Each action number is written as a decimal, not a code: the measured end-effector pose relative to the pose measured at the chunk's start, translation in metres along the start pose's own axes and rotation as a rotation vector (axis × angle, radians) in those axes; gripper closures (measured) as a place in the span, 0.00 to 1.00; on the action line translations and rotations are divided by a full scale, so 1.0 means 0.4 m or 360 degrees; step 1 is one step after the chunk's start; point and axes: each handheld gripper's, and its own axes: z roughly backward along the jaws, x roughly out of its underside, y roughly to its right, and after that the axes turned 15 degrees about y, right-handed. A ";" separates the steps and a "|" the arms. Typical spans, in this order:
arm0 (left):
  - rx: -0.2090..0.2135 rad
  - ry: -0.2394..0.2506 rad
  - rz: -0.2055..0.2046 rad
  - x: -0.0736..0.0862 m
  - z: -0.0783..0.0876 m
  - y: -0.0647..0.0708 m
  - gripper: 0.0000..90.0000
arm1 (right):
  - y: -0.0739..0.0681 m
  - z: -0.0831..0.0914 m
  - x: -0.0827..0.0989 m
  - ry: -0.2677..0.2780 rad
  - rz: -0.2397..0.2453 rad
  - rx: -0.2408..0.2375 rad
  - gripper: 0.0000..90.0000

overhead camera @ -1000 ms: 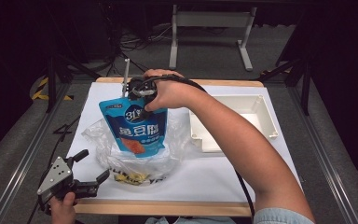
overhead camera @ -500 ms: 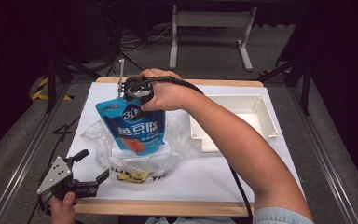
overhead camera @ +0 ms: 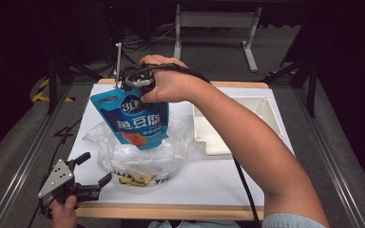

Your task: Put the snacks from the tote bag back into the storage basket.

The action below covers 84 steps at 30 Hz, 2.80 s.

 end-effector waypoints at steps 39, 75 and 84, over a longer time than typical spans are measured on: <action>-0.0013 0.0004 0.0021 0.006 -0.006 -0.001 0.01 | 0.052 0.276 0.177 -0.0069 -0.0155 0.0199 0.99; -0.0017 -0.0013 0.0024 0.012 -0.010 -0.003 0.01 | 0.145 0.406 0.476 -0.0136 -0.0411 0.0380 0.99; -0.0017 -0.0029 0.0024 0.013 -0.010 -0.003 0.01 | 0.166 0.395 0.508 -0.0126 -0.0382 0.0377 0.99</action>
